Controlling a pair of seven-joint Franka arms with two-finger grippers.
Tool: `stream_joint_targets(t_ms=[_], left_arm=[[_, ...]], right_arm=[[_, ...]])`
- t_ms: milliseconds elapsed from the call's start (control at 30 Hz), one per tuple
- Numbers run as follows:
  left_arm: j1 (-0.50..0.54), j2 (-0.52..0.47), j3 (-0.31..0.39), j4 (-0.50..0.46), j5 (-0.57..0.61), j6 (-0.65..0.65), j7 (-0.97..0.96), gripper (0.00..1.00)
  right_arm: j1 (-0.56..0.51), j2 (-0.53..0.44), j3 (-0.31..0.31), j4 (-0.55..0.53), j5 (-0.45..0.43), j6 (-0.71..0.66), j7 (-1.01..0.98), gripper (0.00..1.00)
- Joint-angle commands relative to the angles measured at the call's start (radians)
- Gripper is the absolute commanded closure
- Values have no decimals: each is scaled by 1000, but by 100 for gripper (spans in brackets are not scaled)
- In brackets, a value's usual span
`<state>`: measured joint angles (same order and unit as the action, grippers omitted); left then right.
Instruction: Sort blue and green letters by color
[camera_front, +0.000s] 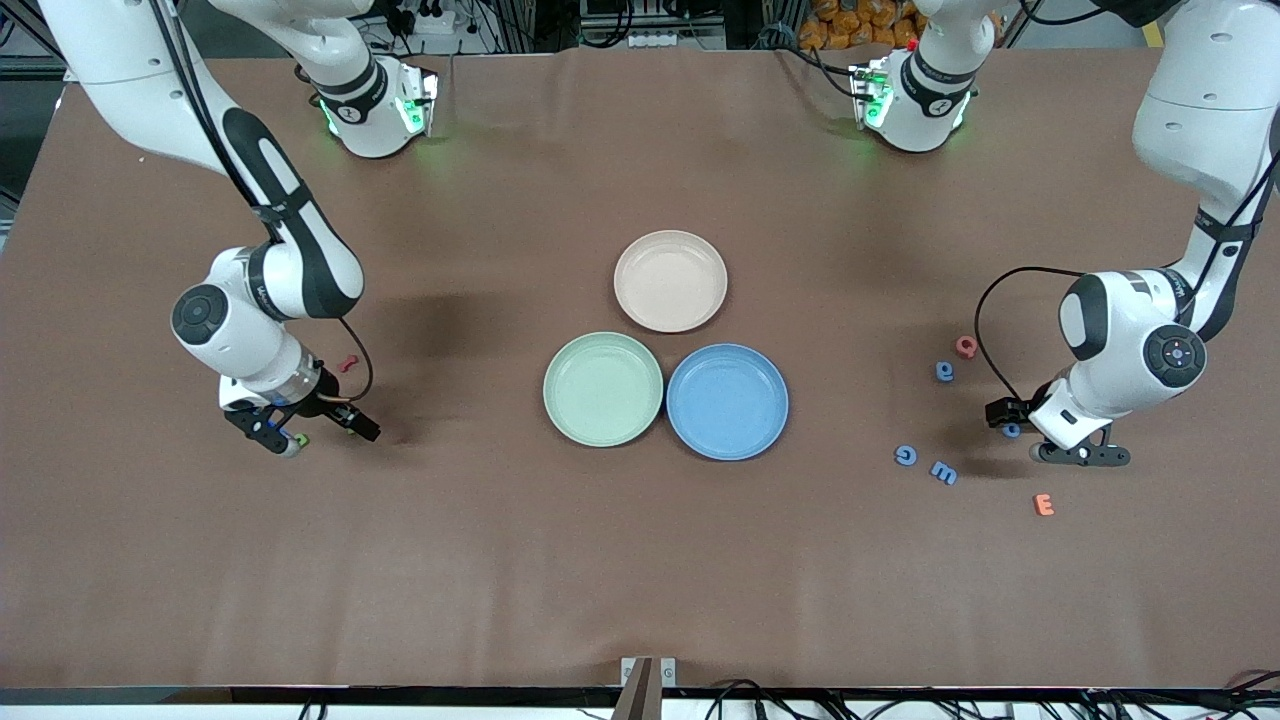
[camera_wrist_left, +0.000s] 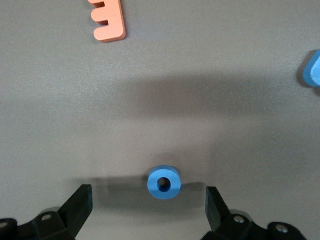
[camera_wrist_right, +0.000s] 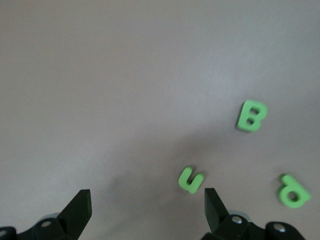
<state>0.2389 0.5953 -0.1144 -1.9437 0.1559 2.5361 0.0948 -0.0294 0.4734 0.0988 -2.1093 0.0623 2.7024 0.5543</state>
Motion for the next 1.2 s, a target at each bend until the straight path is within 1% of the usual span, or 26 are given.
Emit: stream_joint_targets(t_ms=[0, 33, 100, 200, 334, 500, 634, 867, 1001, 1168], left_arm=[[7, 8, -2, 11, 19, 6, -44, 30], [5, 8, -2, 9, 19, 6, -49, 35], [3, 8, -2, 9, 19, 6, -66, 47], [2, 8, -2, 9, 19, 6, -82, 58], [0, 6, -2, 9, 19, 6, -84, 67], [0, 4, -2, 11, 19, 6, -86, 77], [0, 3, -2, 11, 19, 6, -90, 81], [-1, -19, -10, 12, 21, 4, -90, 83], [-23, -38, -10, 12, 19, 3, -107, 83], [-78, -55, -13, 11, 19, -3, -190, 83]], right_arm=[[8, 1, -21, -1, -1, -12, -4, 0], [9, 4, -24, -1, -10, -16, -4, 0], [16, 10, -33, -1, -54, -26, -1, 0], [20, 10, -47, -1, -114, -61, 4, 0], [20, 11, -51, -1, -144, -87, 6, 0], [29, 33, -70, 3, -165, -89, 6, 0], [40, 42, -77, 12, -165, -89, 6, 0], [66, 54, -90, 52, -165, -104, 35, 0], [66, 60, -91, 74, -165, -121, 36, 0], [68, 83, -100, 95, -165, -121, 36, 0]])
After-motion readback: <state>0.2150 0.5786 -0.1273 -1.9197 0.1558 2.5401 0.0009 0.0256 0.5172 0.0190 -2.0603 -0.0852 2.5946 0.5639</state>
